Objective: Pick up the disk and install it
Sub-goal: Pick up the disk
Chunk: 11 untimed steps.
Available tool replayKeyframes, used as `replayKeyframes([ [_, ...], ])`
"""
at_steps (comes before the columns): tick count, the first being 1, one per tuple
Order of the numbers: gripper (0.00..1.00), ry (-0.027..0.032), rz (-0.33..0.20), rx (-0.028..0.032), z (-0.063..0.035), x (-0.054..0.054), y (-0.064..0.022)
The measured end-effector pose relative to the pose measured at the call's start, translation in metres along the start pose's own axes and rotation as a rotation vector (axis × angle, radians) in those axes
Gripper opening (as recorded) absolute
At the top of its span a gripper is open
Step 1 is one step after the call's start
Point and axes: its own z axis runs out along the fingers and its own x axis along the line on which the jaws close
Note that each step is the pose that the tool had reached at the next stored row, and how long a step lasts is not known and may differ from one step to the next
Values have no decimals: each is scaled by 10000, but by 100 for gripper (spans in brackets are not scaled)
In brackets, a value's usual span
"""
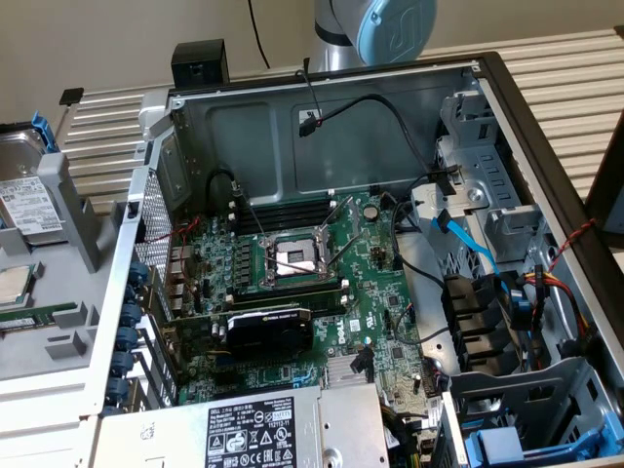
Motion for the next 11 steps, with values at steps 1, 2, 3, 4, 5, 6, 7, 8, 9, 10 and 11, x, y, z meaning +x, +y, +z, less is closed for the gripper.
replayKeyframes([
  [1,62,-9,-5,1,12,1,-1],
  [2,62,-21,-8,0,17,1,-1],
  [3,62,-35,-12,1,20,1,-1],
  [4,62,-47,-14,0,22,0,-1],
  [5,62,-57,-18,3,28,-2,-2],
  [6,62,-63,-19,6,35,-7,-3],
  [7,62,-69,-19,7,42,-10,-4],
  [8,62,-75,-20,6,47,-10,-4],
  [9,62,-80,-20,6,50,-11,-4],
  [10,62,-83,-20,6,53,-15,-5],
  [11,62,-88,-18,7,55,-17,-5],
])
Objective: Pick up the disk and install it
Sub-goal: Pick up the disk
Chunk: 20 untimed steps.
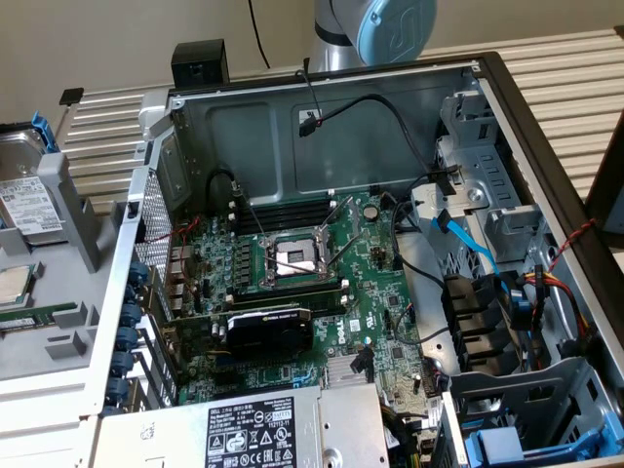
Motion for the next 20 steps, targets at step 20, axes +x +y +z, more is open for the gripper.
replayKeyframes([
  [20,53,-10,-4,-34,30,3,-1],
])
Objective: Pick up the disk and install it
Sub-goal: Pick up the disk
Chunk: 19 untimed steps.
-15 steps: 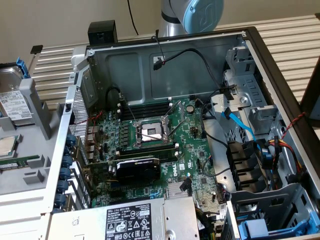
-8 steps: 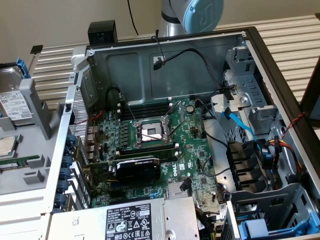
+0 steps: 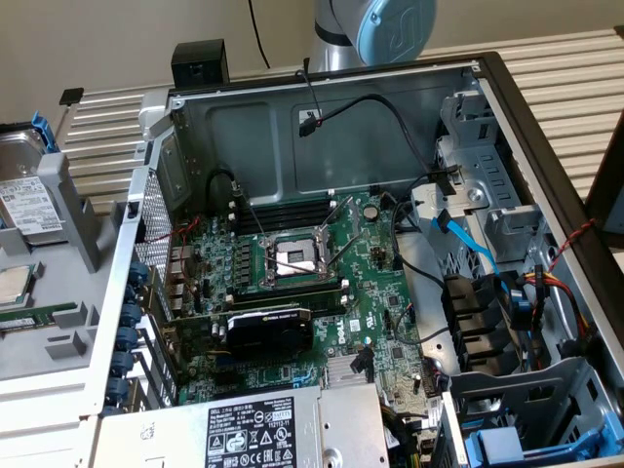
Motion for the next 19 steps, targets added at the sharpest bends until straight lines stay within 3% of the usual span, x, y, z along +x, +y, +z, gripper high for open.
replayKeyframes([
  [6,53,3,-1,-3,21,1,-1],
  [19,53,129,7,-14,41,-26,-5],
])
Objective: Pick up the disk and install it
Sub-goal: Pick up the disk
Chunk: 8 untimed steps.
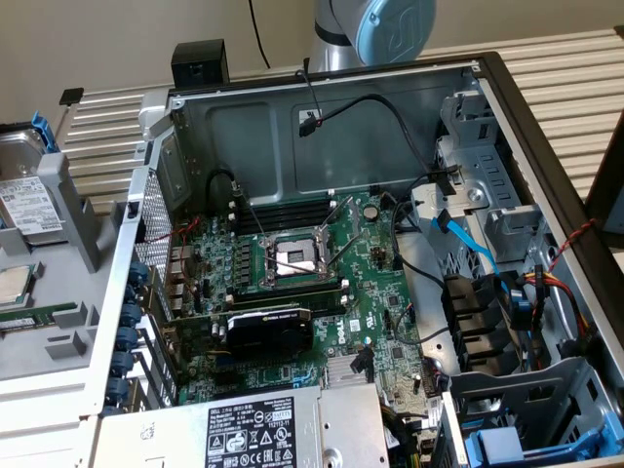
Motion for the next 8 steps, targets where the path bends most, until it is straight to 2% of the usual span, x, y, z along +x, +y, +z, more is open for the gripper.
replayKeyframes([
  [4,53,98,6,-11,3,-1,3],
  [8,53,100,6,1,5,-1,3],
])
